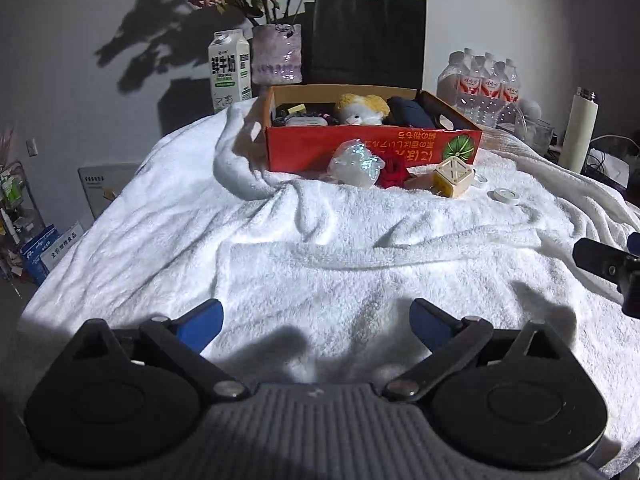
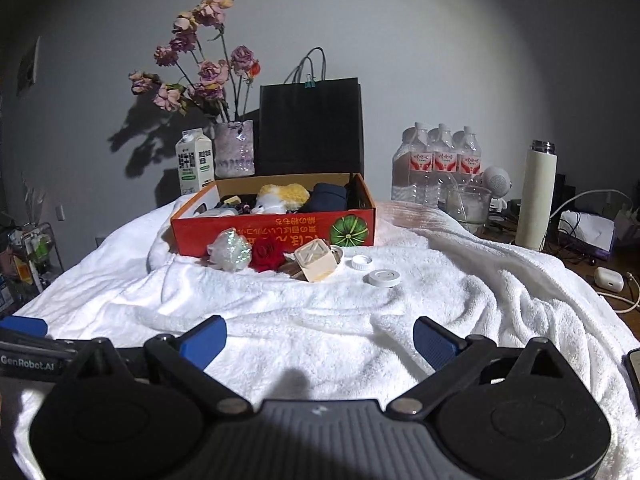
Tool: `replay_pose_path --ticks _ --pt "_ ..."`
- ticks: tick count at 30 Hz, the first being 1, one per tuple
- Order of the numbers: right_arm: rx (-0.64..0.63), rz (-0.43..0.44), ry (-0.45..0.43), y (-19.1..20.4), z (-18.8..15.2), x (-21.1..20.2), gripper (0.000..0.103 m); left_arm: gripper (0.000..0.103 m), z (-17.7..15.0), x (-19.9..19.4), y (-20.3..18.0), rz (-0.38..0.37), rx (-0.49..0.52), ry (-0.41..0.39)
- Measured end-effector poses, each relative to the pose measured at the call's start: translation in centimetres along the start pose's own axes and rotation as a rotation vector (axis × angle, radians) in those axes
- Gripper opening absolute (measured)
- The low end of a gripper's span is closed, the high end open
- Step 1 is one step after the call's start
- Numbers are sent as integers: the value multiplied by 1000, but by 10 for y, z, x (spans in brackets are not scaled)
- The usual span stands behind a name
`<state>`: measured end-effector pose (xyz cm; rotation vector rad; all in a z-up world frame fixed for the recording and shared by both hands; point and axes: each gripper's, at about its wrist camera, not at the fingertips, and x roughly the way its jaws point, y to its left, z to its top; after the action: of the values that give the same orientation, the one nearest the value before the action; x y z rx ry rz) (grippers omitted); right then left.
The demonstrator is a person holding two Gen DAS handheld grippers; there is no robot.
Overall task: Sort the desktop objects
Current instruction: 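Grasp the clear plastic bag with the left tool while the right tool grasps the cream square container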
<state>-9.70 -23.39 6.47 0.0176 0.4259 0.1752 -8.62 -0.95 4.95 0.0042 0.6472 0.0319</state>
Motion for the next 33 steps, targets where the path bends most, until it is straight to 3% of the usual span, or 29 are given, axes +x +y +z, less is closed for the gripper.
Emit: replay_pose_path --ticks 7,14,16,21,24,25,27,28,33 --pt "-31 -29 24 -5 6 38 98 100 34 43 -11 -23 56 -17" --pt "-170 6 25 4 35 110 92 96 89 126 -20 -101 138 -58" --pt "-194 2 42 5 43 138 87 87 100 151 -23 -95 147 -53" --pt "-181 57 86 7 56 194 74 80 118 190 -25 -129 118 -47" --pt "-206 26 92 13 57 215 68 65 120 199 -24 -131 99 -43" --pt "-212 18 92 14 57 219 68 56 120 200 -23 -141 87 -34" --pt "-220 19 104 17 57 225 54 45 119 202 -22 -158 69 -13" --pt "-229 15 108 19 56 227 54 40 119 201 -22 -157 58 -16" --pt "-252 12 110 20 55 224 52 32 120 171 -14 -144 3 -45"
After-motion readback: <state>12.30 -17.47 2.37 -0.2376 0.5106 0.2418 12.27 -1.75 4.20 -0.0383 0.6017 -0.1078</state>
